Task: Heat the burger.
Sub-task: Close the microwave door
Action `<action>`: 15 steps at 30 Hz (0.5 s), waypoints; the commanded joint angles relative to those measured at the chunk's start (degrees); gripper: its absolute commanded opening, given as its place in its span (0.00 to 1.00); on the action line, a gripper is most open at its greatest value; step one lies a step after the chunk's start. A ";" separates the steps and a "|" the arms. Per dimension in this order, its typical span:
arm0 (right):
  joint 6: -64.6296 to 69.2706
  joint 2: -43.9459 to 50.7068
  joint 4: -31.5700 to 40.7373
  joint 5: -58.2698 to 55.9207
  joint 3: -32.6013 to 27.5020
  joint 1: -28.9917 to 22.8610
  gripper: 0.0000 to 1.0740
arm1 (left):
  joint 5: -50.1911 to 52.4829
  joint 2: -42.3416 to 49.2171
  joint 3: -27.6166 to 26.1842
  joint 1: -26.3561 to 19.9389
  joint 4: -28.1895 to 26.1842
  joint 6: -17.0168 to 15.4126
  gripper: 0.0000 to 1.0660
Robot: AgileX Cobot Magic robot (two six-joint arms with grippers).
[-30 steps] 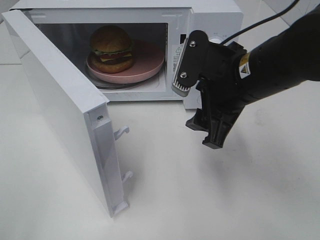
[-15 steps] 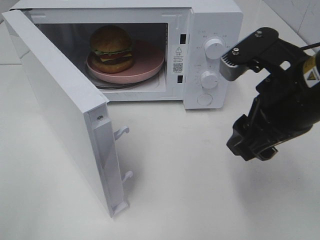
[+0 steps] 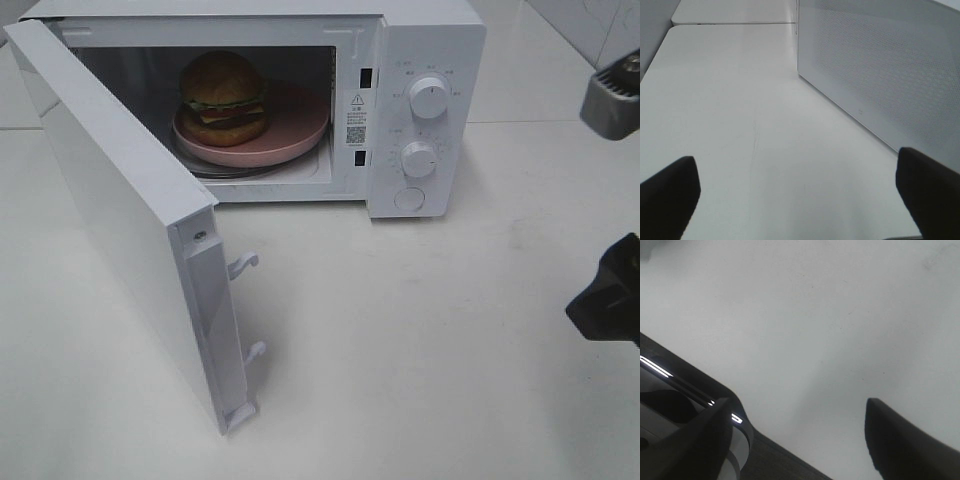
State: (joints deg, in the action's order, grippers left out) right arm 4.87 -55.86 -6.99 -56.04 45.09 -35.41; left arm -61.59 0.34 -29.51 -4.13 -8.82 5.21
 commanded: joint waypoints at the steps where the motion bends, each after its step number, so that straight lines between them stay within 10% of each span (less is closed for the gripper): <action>1: 1.09 3.55 0.00 -2.52 -0.40 -0.06 0.68 | 0.46 0.92 -0.06 -0.17 -0.40 -0.06 0.94; 15: 4.18 15.30 -0.46 -3.95 -6.88 0.86 0.68 | 0.46 0.92 -0.06 -0.17 -0.40 -0.06 0.94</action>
State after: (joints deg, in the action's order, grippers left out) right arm 7.56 -42.11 -7.22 -59.70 39.53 -35.41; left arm -61.59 0.34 -29.51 -4.13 -8.82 5.21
